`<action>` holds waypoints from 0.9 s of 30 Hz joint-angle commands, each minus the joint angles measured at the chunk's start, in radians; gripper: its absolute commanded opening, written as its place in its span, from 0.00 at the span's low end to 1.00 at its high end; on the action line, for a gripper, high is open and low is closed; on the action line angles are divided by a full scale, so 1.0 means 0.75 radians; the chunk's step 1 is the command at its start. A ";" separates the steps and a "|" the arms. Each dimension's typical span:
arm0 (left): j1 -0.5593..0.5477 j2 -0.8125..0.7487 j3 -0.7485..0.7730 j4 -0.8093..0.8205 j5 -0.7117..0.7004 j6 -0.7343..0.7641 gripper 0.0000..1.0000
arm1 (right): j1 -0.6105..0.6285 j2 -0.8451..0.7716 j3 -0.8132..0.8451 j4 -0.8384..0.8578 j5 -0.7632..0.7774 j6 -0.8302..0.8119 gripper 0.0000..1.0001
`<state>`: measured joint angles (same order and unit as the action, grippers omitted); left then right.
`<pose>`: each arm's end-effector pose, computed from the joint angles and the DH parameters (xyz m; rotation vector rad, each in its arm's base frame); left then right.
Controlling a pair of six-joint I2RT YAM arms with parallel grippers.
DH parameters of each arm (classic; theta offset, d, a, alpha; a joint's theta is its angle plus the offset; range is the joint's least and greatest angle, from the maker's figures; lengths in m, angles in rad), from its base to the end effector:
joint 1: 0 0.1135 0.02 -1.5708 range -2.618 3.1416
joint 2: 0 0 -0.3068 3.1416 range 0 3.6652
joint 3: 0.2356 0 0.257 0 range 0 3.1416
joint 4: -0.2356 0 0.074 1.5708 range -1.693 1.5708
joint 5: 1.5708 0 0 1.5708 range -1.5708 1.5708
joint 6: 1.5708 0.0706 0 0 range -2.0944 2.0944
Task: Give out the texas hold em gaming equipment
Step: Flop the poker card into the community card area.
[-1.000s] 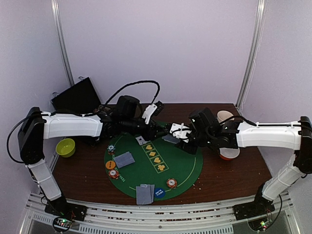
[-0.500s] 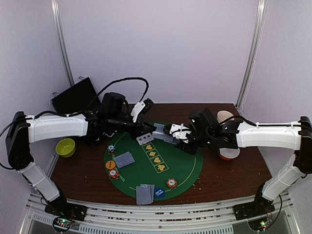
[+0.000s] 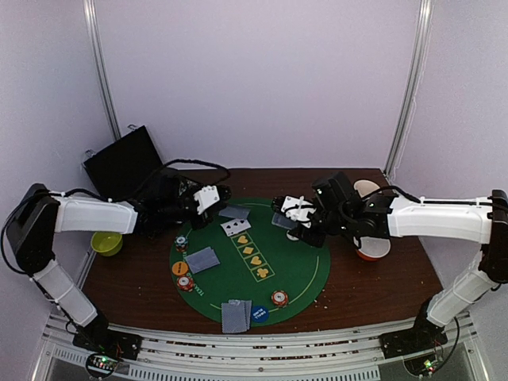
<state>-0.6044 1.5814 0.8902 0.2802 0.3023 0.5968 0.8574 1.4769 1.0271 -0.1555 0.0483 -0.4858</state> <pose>0.3037 -0.2353 0.2507 1.2721 1.5102 -0.3042 0.2390 0.2709 0.2821 -1.3346 1.7234 0.1593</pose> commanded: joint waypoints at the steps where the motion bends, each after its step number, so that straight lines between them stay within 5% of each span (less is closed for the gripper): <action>1: -0.030 0.143 -0.023 0.354 -0.087 0.409 0.00 | -0.002 -0.067 -0.022 0.003 0.003 0.016 0.50; 9: -0.120 0.380 -0.046 0.736 -0.262 0.582 0.00 | -0.003 -0.094 -0.035 -0.012 0.011 0.024 0.50; 15: -0.187 0.508 -0.093 0.826 -0.353 0.709 0.00 | -0.004 -0.111 -0.030 -0.026 0.012 0.028 0.50; 27: -0.187 0.447 -0.062 0.293 -0.173 0.769 0.00 | -0.002 -0.118 -0.024 -0.024 -0.003 0.032 0.50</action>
<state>-0.7471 1.9438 0.8085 0.6510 0.0952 1.1576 0.8574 1.4097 1.0061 -0.1722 0.0479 -0.4740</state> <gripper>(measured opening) 0.007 0.501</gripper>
